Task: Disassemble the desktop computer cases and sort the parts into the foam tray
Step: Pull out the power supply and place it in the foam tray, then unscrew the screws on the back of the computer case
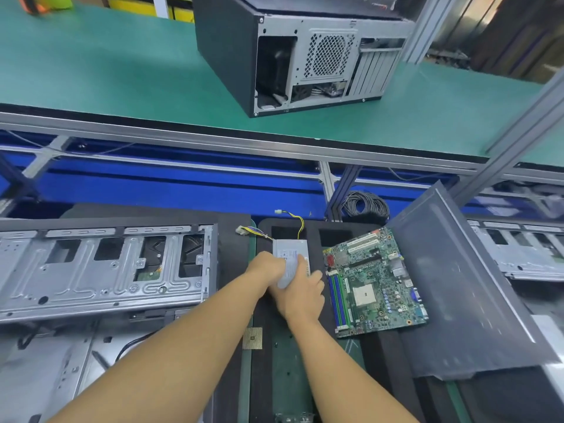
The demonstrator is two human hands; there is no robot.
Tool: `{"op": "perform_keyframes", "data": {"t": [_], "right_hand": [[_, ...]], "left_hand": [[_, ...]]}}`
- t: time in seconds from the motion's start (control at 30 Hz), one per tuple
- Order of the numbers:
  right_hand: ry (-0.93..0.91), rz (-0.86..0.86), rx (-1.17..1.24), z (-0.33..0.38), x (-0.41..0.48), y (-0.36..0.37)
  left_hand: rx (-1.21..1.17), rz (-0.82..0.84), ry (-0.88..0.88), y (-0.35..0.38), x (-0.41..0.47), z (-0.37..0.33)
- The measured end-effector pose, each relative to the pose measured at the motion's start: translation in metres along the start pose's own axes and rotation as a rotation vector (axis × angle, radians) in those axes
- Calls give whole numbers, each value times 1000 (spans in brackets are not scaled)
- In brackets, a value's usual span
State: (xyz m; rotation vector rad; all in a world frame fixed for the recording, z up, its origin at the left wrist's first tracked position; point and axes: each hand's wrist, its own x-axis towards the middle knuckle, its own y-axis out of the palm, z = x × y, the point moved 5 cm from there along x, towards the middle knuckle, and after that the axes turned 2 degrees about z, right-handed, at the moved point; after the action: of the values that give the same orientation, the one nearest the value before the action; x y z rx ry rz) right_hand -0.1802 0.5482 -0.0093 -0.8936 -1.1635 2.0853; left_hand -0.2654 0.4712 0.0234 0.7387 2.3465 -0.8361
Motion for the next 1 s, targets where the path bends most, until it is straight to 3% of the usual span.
{"op": "perform_keyframes", "data": {"t": [0.13,0.23,0.33,0.4,0.5,0.6,0.7,0.87,1.0], "right_hand": [[-20,101,81,-7,-8,-3],[34,-48,201,-21,-26,-15],[58,-145,488,-30,-51,-30],[16,-136,680,-22,-71,-42],[-88,-143,779,6,-99,-65],[-203,-146,831,44,-132,-79],[-358,-190,739,76,-173,-81],[-502,-95,661,105,-238,-66],[-489,179,432,111,-269,-54]], "left_hand": [[-81,-7,-18,-7,-15,1],[-209,-20,-16,-19,-32,4],[-308,-46,5,-31,-52,7],[-345,-37,67,-37,-69,6],[-411,58,274,-43,-106,0],[-316,5,462,-70,-147,10],[-246,-35,541,-107,-177,41],[-119,55,439,-163,-202,127],[364,6,321,-208,-204,193]]}}
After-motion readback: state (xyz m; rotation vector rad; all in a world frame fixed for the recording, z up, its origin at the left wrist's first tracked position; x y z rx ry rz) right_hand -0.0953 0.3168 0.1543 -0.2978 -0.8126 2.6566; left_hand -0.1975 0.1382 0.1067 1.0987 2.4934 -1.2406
